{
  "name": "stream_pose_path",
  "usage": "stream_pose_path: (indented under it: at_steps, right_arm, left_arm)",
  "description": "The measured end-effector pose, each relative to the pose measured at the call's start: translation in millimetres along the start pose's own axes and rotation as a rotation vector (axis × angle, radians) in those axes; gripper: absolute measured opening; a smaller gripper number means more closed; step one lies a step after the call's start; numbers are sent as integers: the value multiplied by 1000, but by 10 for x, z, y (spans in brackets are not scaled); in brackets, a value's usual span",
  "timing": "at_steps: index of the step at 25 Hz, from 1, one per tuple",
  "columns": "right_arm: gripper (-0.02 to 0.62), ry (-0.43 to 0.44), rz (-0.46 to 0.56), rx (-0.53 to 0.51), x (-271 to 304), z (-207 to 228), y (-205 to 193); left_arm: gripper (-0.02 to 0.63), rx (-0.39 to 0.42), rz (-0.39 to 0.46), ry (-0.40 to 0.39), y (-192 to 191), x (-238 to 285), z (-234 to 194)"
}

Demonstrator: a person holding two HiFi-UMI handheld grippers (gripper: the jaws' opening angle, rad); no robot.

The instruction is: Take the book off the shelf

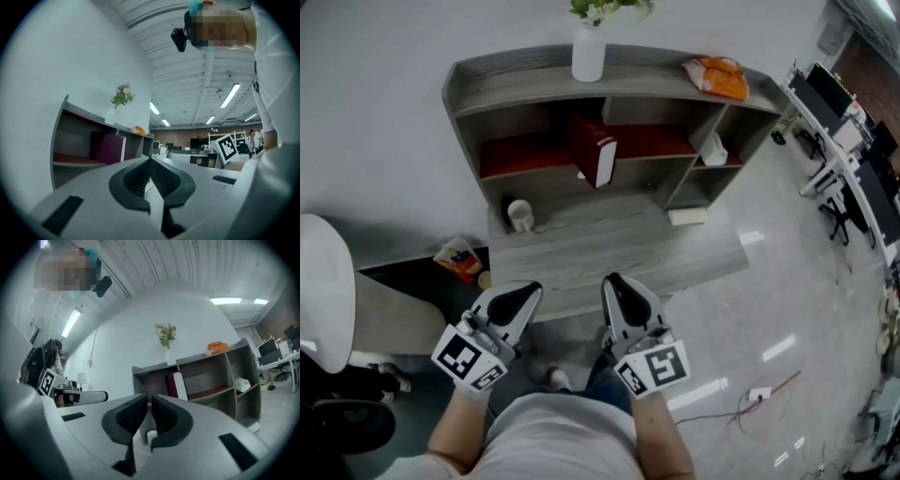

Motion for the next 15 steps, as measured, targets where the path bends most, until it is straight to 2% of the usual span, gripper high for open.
stream_pose_path:
  at_steps: [15]
  right_arm:
    - [25,145,-65,62,910,883,194]
  left_arm:
    - [15,-6,-46,176,-114,832,-533]
Point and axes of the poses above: the fingertips, and each gripper's own axes: x forward along the fingers, z to its right, y out of its top, the point moved 4 cm from there along -x, backward along the fingers, and after that the axes turned 12 degrees about x, right-handed, at the moved point
